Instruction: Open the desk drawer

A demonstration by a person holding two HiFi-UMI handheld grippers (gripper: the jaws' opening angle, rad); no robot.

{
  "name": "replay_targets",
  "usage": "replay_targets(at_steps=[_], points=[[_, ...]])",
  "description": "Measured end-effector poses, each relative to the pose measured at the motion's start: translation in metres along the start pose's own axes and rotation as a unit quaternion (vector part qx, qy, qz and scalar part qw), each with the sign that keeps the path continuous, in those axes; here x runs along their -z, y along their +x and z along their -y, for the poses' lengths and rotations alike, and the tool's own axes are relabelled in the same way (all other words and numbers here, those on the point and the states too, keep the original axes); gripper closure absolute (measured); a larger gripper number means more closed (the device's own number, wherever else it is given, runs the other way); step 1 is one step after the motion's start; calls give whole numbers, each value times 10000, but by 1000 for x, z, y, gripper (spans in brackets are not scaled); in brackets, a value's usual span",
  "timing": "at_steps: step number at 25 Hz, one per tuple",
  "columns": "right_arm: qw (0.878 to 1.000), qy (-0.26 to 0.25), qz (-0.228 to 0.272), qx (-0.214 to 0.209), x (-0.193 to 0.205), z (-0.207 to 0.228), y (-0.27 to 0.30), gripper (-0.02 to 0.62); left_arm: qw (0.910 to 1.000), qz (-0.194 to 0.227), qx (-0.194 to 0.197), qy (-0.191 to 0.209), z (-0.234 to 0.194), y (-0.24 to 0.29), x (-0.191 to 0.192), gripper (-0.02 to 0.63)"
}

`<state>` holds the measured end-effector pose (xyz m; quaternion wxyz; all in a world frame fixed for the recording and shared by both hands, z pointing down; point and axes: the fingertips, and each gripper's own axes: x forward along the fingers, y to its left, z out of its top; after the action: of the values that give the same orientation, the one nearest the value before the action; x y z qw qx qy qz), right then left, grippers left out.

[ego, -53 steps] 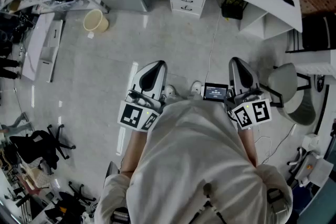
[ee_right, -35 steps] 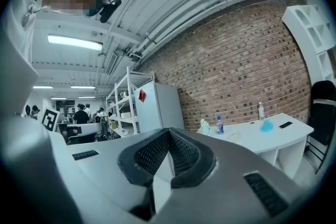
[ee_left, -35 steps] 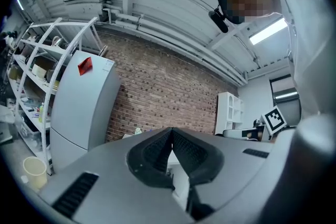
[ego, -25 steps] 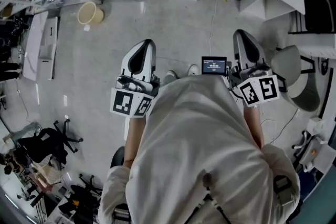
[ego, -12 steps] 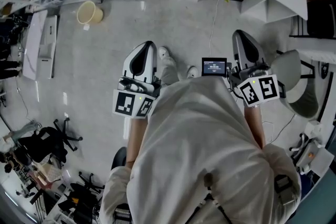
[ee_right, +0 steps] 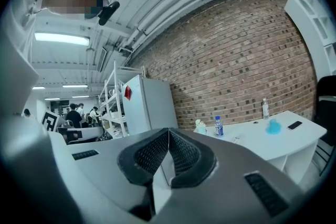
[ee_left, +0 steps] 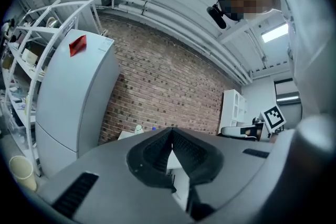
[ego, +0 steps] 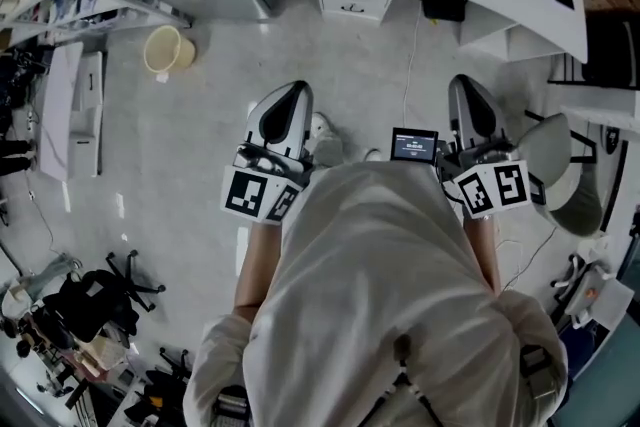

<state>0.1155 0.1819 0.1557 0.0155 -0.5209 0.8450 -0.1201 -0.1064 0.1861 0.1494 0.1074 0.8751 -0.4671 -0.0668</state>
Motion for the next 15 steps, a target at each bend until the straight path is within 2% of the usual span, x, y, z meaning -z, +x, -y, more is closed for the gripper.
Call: replay_targets(at_steps=[7, 15], points=[[9993, 5, -28, 361, -1, -19, 56, 569, 9989, -213, 429, -8, -62, 25, -9, 598], [9977, -114, -204, 634, 14, -31, 90, 568, 9972, -359, 657, 39, -112, 40, -10, 598]])
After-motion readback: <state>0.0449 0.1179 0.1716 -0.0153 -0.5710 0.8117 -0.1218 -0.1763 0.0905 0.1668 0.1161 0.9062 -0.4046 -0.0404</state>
